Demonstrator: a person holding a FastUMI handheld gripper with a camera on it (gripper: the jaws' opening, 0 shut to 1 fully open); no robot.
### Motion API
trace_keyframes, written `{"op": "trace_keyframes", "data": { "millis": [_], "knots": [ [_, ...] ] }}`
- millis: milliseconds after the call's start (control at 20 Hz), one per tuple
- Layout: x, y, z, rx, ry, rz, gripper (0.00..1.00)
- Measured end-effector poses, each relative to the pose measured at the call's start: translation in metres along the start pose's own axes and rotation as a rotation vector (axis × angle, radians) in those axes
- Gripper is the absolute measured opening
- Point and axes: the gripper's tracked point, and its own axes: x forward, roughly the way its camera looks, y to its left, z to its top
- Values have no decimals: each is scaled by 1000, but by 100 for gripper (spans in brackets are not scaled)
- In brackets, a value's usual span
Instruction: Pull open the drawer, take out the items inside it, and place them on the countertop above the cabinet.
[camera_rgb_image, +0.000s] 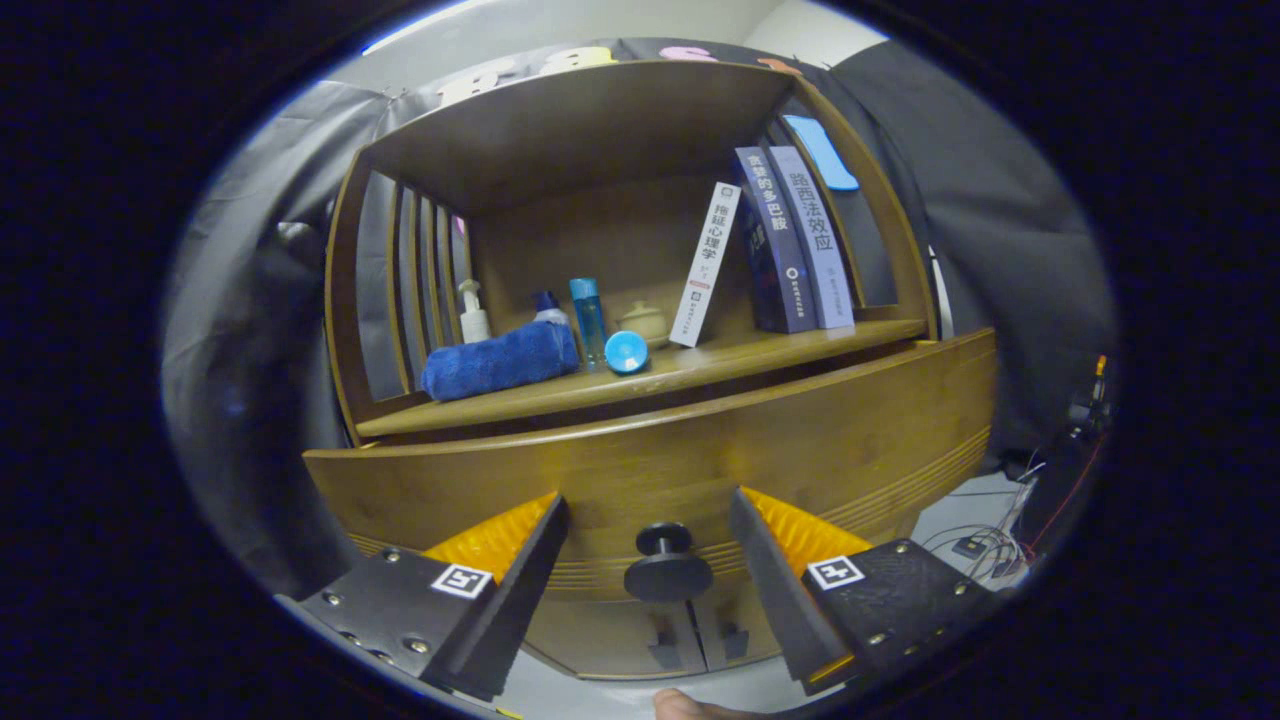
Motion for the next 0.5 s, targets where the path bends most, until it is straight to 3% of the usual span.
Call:
{"op": "trace_keyframes", "data": {
  "millis": [500],
  "knots": [
    [39, 0, 3, 7, -33, 14, 99]
  ]
}}
